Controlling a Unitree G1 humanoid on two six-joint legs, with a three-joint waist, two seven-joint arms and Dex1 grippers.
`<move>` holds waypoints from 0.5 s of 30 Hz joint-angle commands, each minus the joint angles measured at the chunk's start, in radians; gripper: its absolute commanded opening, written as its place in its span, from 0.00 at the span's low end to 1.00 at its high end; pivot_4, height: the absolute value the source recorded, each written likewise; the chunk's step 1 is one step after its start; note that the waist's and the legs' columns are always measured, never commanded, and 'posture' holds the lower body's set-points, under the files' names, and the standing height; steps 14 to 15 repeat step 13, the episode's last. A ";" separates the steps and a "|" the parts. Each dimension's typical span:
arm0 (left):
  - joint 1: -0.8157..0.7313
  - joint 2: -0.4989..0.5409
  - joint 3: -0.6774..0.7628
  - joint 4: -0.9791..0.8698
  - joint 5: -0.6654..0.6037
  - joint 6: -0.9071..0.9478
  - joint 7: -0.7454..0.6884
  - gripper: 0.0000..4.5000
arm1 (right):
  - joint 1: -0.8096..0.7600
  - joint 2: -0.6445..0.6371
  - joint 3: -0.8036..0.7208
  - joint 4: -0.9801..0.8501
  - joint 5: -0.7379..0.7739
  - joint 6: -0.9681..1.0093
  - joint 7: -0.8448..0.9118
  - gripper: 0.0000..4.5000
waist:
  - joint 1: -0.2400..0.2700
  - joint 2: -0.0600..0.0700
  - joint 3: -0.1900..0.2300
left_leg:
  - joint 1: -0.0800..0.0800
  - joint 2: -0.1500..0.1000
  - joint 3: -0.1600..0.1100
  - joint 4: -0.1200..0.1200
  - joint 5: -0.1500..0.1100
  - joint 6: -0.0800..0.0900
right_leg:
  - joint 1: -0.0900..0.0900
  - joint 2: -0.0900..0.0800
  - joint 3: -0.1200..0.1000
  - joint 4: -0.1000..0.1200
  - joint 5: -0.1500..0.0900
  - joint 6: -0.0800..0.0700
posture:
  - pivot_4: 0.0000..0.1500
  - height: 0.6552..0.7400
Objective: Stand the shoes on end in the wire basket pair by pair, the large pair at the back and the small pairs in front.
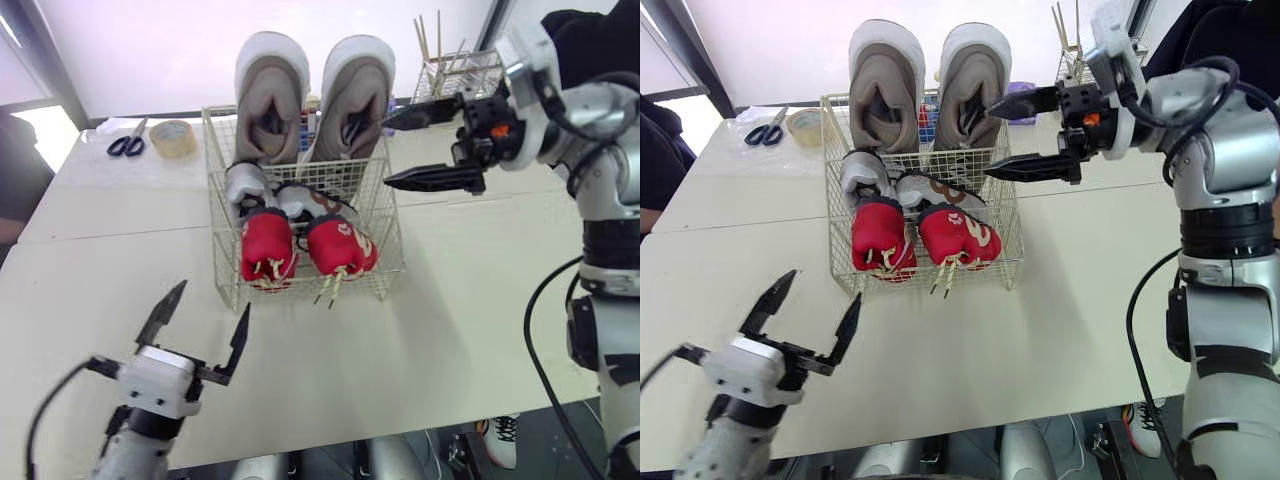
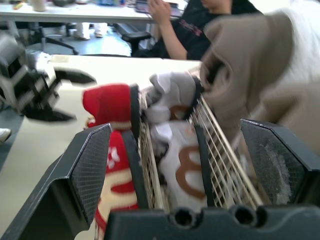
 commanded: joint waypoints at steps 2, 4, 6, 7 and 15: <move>-0.005 0.207 0.332 -0.152 -0.415 0.265 -0.040 0.99 | 0.094 -0.090 -0.060 -0.061 0.001 -0.007 -0.010 1.00 | 0.000 0.000 0.000 | 0.000 0.000 0.000 0.000 0.000 0.000 | 0.000 0.000 -0.001 0.000 0.000 0.000 | 1.00 1.00; -0.015 0.366 0.554 -0.083 -0.582 0.363 -0.142 0.99 | 0.168 -0.132 -0.068 -0.078 -0.008 -0.013 -0.012 1.00 | 0.003 0.000 0.000 | 0.000 0.000 0.000 0.001 0.000 0.000 | 0.000 0.000 -0.001 0.001 0.000 0.000 | 1.00 1.00; 0.004 0.476 0.702 -0.022 -0.712 0.462 -0.236 0.99 | 0.223 -0.158 -0.077 -0.078 -0.017 -0.031 -0.017 1.00 | -0.001 0.002 0.001 | 0.000 0.001 -0.002 0.002 0.000 0.000 | 0.001 0.001 -0.003 0.001 0.000 0.000 | 1.00 1.00; 0.027 0.512 0.745 -0.013 -0.759 0.517 -0.268 0.99 | 0.242 -0.167 -0.081 -0.074 -0.020 -0.043 -0.018 1.00 | -0.005 0.002 0.001 | 0.000 0.001 -0.001 0.002 0.000 0.000 | 0.002 0.001 -0.002 0.001 0.000 0.000 | 1.00 1.00; 0.084 0.622 0.885 0.093 -0.808 0.676 -0.546 0.99 | 0.293 -0.213 -0.099 -0.051 -0.026 -0.085 -0.015 1.00 | -0.026 0.004 0.002 | 0.001 0.001 0.001 0.002 0.000 0.001 | 0.001 0.002 -0.002 0.000 0.000 0.000 | 1.00 1.00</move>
